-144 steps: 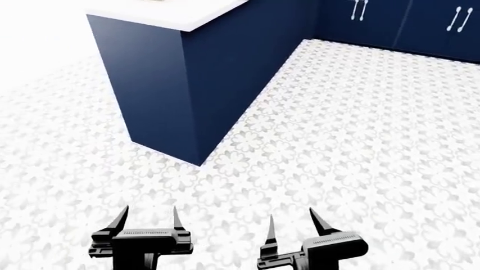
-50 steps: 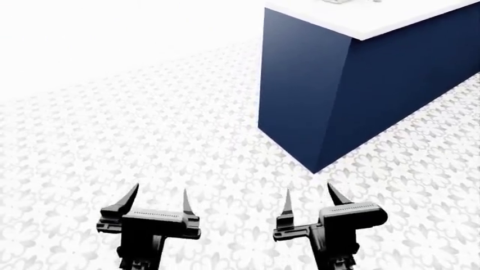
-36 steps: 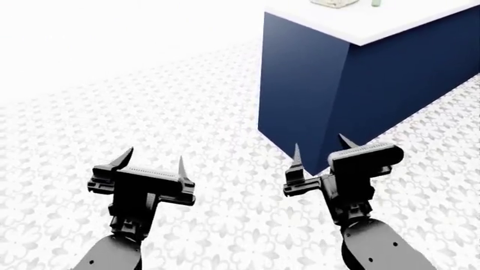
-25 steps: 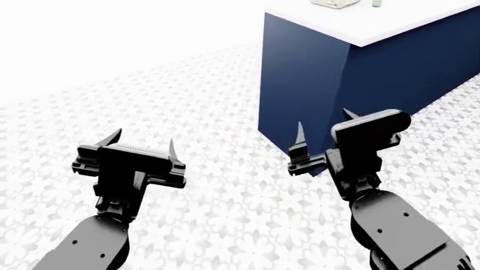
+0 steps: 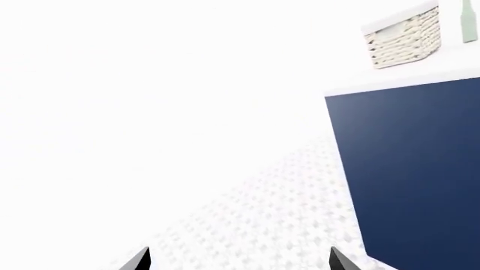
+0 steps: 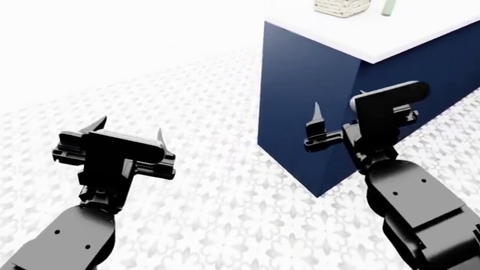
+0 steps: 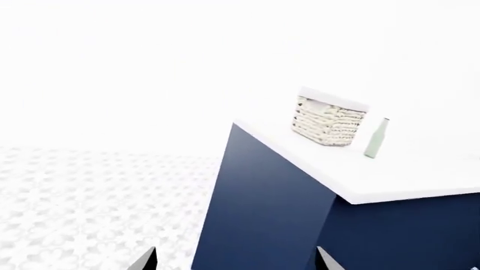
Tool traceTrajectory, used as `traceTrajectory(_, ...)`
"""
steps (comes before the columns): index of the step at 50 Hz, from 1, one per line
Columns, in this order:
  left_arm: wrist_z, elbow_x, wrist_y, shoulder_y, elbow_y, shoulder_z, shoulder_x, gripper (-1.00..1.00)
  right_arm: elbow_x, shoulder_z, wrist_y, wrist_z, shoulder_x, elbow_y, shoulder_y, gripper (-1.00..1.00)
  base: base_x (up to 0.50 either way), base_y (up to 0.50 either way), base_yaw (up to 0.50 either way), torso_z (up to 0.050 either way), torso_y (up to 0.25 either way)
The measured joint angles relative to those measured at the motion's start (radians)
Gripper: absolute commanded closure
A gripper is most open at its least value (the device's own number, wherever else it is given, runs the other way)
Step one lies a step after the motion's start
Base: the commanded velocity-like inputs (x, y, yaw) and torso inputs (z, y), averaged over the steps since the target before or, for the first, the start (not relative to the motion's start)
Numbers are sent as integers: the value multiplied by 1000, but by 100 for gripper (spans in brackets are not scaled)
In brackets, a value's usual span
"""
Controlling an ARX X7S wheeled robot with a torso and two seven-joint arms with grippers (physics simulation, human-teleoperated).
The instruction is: Pick the beer from the counter and place it in the cabinet.
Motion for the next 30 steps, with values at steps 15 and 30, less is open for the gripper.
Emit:
traceTrajectory(15, -14, 8, -49, -6, 50, 8, -25, -100, 32, 28, 20, -11, 14, -1, 20, -100, -478, -115, 0, 0, 1)
traceTrajectory(30, -15, 9, -104, -34, 70, 24, -37, -100, 55, 45, 25, -28, 19, 23, 35, -100, -497, -9, 0, 0, 1)
